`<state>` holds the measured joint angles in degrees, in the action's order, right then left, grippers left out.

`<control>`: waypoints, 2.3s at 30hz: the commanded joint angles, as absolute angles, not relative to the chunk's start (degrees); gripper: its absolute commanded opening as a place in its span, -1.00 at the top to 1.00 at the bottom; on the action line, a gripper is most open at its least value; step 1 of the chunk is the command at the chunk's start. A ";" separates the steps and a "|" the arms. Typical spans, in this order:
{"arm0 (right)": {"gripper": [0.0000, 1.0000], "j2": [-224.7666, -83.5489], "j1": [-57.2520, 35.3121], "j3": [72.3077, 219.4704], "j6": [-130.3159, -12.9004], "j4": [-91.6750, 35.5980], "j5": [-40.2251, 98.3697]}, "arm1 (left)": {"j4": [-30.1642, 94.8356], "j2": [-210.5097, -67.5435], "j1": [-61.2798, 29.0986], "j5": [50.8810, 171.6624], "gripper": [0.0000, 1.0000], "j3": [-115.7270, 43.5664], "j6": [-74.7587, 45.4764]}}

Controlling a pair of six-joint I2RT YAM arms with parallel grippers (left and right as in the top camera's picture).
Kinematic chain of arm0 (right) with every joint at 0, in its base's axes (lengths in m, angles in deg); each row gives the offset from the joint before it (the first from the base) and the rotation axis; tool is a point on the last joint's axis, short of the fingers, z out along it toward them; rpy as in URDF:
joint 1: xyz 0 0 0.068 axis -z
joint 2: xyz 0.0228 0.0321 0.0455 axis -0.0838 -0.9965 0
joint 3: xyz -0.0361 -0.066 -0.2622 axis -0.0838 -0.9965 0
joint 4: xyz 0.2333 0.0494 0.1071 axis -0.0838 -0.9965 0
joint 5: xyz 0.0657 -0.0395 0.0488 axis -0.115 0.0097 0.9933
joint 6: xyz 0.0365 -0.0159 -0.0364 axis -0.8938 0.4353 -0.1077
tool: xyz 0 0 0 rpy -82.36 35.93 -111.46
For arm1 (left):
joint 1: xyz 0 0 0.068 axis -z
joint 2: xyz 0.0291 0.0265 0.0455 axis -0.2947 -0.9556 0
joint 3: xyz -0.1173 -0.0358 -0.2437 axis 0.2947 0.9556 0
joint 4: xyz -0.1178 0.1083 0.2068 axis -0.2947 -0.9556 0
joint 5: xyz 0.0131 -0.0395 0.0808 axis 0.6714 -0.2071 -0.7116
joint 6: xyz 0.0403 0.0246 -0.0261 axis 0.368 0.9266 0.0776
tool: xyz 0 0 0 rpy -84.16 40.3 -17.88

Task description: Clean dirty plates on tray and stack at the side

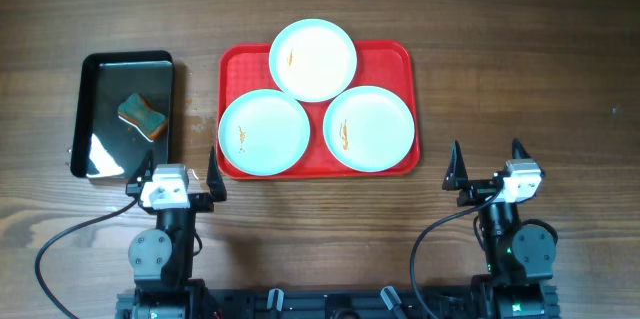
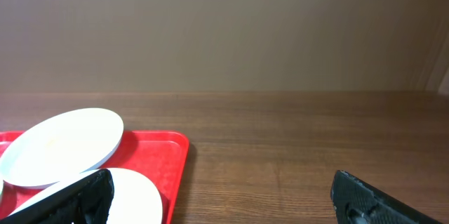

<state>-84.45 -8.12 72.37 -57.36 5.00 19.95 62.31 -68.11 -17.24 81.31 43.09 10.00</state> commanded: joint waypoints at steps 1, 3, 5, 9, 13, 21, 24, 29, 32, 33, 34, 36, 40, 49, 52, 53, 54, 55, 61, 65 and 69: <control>-1.00 -84.18 -7.83 72.31 -56.35 5.13 21.00 | 62.64 -67.54 -16.98 80.37 -1.00 43.48 10.68; -0.99 -84.18 -7.83 72.31 -56.35 5.13 21.00 | 62.75 -67.54 -16.98 80.93 -1.00 43.48 10.66; -1.00 -84.18 -7.83 72.31 -56.35 5.13 21.00 | 63.12 -67.54 -16.98 87.75 -1.00 43.48 10.61; -1.00 -84.18 -7.83 72.31 -56.35 5.13 21.00 | 64.06 -67.54 -16.98 105.09 -1.00 43.48 10.66; -0.99 -84.18 -7.83 72.31 -56.37 5.13 21.00 | 68.74 -67.54 -16.87 123.51 -1.00 43.46 3.82; -0.99 -84.18 -7.83 72.31 -56.35 5.13 21.00 | 84.08 -67.54 -16.87 156.23 -1.00 43.46 -3.40; -0.99 -84.18 -7.83 72.31 -56.37 5.13 21.00 | 91.36 -67.54 -16.91 146.18 -1.00 43.46 -13.65; -1.00 -84.18 -7.83 72.31 -56.35 5.13 21.00 | 90.95 -69.58 -17.15 133.68 -1.00 39.20 -14.63; -0.99 -84.18 -7.83 72.31 -56.35 5.13 21.00 | 83.12 -76.79 -18.62 130.81 -1.00 30.67 -8.05; -0.99 -84.18 -7.83 72.31 -56.35 5.13 21.00 | 71.95 -83.37 -20.17 124.08 -1.00 22.91 -6.91; -1.00 -84.18 -7.83 72.31 -56.37 5.13 21.00 | 65.81 -87.41 -20.98 120.71 -1.00 18.39 -6.57; -0.99 -84.18 -7.83 72.31 -56.37 5.13 21.00 | 52.52 -96.59 -22.61 116.65 -1.00 8.40 -3.81; -0.99 -84.18 -7.83 72.31 -56.35 5.13 21.00 | 31.01 -114.32 -24.17 116.60 -1.00 -10.40 -2.17; -0.99 -84.18 -7.83 72.31 -56.35 5.13 21.00 | 14.97 -138.56 -25.85 99.25 -0.99 -28.02 -12.34; -0.99 -84.18 -7.83 72.31 -56.35 5.13 21.00 | 4.19 -149.53 -27.53 88.19 -1.00 -39.29 -13.93; -0.99 -84.18 -7.83 72.31 -56.37 5.13 21.00 | 1.73 -152.85 -27.97 85.15 -1.00 -42.53 -14.04; -1.00 -84.18 -7.83 72.31 -56.35 5.13 21.00 | -0.31 -155.78 -28.47 82.99 -1.00 -45.24 -14.06; -1.00 -84.18 -7.83 72.31 -56.37 5.13 21.00 | -1.44 -158.29 -29.13 82.01 -1.00 -47.25 -14.06; -0.99 -84.18 -7.83 72.31 -56.37 5.13 21.00 | 2.75 -165.62 -34.92 86.88 -1.00 -48.56 -17.25; -0.99 -84.18 -7.83 72.31 -56.35 5.13 21.00 | 1.16 -168.83 -36.95 83.86 -1.00 -47.40 -16.84; -1.00 -84.18 -7.83 72.31 -56.37 5.13 21.00 | 0.92 -173.27 -38.68 83.10 -1.00 -46.40 -16.82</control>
<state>-84.55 -8.12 72.37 -57.36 4.85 19.97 1.16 -169.46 -37.43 84.93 -47.29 -15.85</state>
